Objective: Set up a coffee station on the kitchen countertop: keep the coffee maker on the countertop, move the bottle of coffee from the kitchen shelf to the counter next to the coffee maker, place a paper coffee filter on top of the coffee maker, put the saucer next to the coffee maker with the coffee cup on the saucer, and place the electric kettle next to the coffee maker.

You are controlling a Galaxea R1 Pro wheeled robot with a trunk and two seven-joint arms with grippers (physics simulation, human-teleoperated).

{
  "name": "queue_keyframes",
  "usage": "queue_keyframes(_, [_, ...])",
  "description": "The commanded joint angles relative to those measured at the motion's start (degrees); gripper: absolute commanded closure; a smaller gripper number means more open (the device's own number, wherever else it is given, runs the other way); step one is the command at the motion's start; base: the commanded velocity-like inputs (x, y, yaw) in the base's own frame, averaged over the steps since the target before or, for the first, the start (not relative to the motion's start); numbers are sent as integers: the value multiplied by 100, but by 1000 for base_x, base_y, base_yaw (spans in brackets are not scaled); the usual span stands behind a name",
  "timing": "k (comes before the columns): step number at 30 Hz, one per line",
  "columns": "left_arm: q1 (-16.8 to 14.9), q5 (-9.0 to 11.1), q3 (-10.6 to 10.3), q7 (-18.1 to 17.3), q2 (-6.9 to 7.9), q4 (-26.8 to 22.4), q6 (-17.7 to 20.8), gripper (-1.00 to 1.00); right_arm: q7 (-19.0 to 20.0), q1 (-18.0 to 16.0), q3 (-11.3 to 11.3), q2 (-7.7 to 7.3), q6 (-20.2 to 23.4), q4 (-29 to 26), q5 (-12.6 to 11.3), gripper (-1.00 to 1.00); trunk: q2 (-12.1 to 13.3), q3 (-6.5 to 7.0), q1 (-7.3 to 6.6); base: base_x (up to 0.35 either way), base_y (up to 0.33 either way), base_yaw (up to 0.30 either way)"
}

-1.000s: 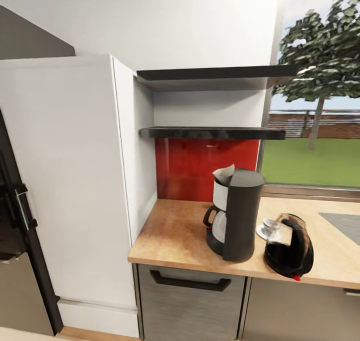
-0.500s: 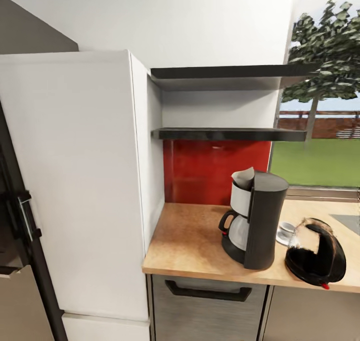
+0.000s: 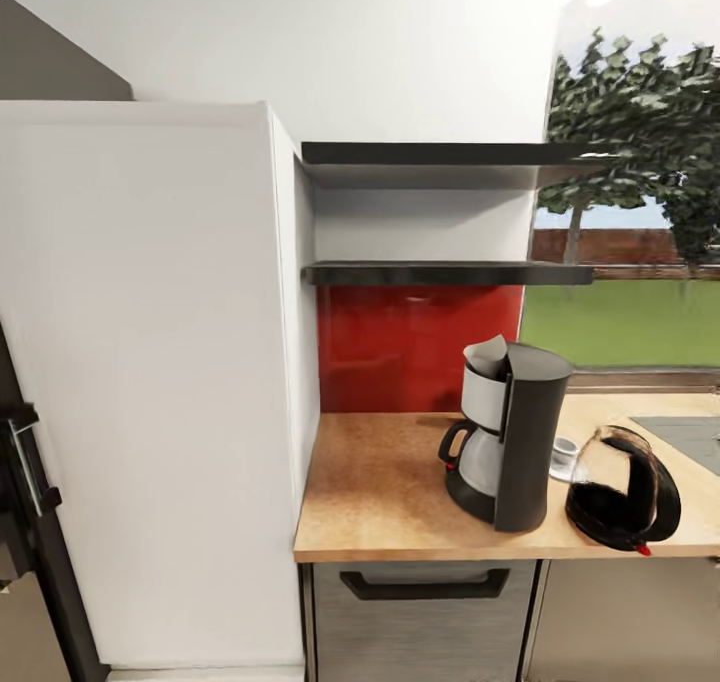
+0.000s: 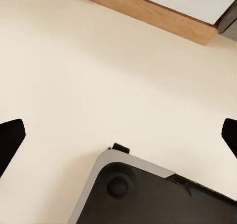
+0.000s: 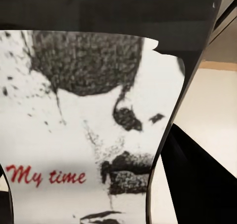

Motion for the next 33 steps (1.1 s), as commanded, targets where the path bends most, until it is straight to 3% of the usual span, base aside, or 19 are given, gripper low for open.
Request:
queue_keyframes(1, [1, -8, -13, 23, -1, -1, -6, -100, -3, -2, 29, -2, -35, 20, 4, 100, -4, 5, 2, 0, 268, -224])
queue_keyframes(9, [1, -32, -22, 20, -9, 12, 4, -100, -3, 45, 29, 16, -25, 20, 4, 100, -4, -1, 2, -31, 48, -60])
queue_keyframes(23, [1, -35, -22, 20, -9, 16, 6, -100, -3, 96, 29, 25, -21, 20, 4, 100, -4, -92, 2, -238, -109, -1])
queue_keyframes(33, [1, -26, -22, 19, -9, 16, 6, -100, -2, 106, 26, 14, -39, 20, -2, 100, -4, -95, 2, -30, 249, 0])
